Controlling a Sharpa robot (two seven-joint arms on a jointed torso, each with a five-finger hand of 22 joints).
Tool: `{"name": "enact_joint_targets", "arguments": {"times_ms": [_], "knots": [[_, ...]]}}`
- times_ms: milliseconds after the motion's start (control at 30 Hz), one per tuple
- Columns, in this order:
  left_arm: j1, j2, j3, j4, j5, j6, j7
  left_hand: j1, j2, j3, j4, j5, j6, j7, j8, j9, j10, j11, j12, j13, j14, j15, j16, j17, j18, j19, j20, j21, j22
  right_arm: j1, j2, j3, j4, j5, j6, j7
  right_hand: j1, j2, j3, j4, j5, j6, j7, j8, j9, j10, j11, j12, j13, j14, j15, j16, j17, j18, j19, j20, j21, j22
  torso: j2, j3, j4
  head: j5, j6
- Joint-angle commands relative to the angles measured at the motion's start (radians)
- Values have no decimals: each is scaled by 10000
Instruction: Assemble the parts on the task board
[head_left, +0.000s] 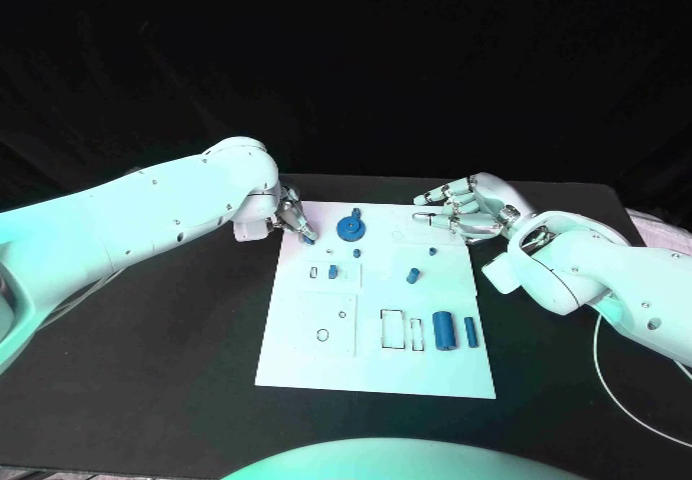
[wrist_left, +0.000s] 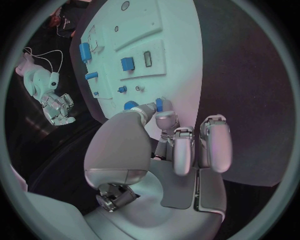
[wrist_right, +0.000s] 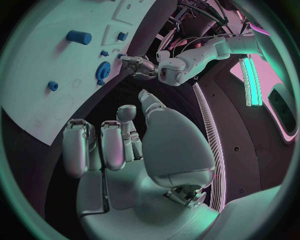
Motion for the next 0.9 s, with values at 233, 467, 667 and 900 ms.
{"name": "enact_joint_targets", "arguments": {"times_ms": [233,467,667,900], "knots": [[9,-875,-15,1370,986,-1287,676,-592,-327,2036,-1777,913,218,-44,144,116,317,-42,154,196,1050,-43,31,2628,-95,448,-7,77,1425,-12,-22,-4,23,22,127,135,-7,101,-76,6,56,73,-16,30,11,22,-18,33,9,426,-3,-56,8,186,-34,-10,-58,11,-56,33,38,41,-11],[-104,-1449,-128,2482,311,-1696,957,-780,-410,2182,-1932,1186,308,-70,158,134,398,-68,215,267,1050,-62,31,2628,-112,478,-28,138,1490,-43,-16,-11,-2,53,135,151,-6,109,-84,12,96,76,-17,30,11,23,-18,35,5,427,-4,-59,7,185,-31,-11,-58,13,-75,14,73,35,-52],[-352,-1630,-167,2891,-302,-1794,961,-821,-435,2215,-1977,1253,348,-80,164,136,426,-78,236,292,1050,-67,31,2628,-115,484,-32,147,1502,-69,-3,-13,-11,63,133,166,-8,114,-86,16,105,76,-16,29,11,23,-18,36,4,428,-4,-58,8,186,-31,-11,-59,12,-86,6,74,130,-54],[-564,-1703,-192,3053,-701,-1812,783,-903,-462,2284,-2044,1416,397,-86,163,127,455,-88,237,300,1050,-77,31,2628,-117,489,-41,155,1515,-89,1,-14,-18,66,138,171,-8,114,-86,16,105,76,-16,29,11,23,-18,36,4,428,-4,-58,8,186,-31,-11,-59,12,-81,12,63,110,-79]]}}
